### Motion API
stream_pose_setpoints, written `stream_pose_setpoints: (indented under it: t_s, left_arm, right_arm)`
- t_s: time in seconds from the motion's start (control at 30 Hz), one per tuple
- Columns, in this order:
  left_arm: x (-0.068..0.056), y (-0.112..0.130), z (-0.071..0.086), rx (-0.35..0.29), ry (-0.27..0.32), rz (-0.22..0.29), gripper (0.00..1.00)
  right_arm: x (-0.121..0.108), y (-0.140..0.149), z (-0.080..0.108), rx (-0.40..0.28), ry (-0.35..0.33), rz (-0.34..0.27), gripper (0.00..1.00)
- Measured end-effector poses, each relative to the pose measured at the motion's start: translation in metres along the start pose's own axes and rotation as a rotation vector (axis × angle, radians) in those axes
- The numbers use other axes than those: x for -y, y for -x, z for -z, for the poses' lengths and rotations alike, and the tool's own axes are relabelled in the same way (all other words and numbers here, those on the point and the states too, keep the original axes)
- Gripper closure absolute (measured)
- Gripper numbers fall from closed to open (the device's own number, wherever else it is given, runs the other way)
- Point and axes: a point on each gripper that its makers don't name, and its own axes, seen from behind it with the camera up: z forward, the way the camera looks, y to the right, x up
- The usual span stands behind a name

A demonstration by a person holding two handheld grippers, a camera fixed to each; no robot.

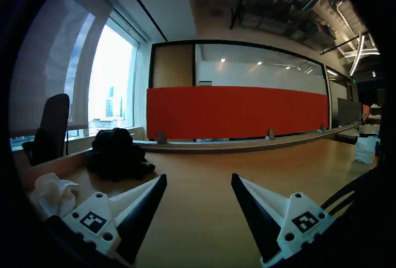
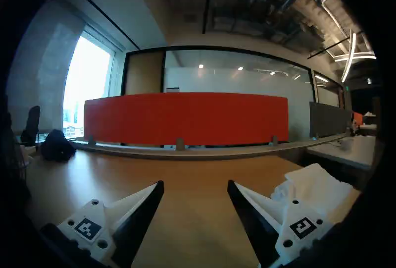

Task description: Fold towel

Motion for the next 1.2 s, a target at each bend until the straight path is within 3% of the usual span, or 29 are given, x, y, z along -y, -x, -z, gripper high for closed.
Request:
stream_pose_setpoints:
  t_s: [1.2]
  left_arm:
    - [0.0007, -0.0072, 0.0025, 0.003, 0.000, 0.003, 0.03]
  right_arm:
    - [-0.0006, -0.0008, 0.0000, 0.000, 0.000, 0.000, 0.01]
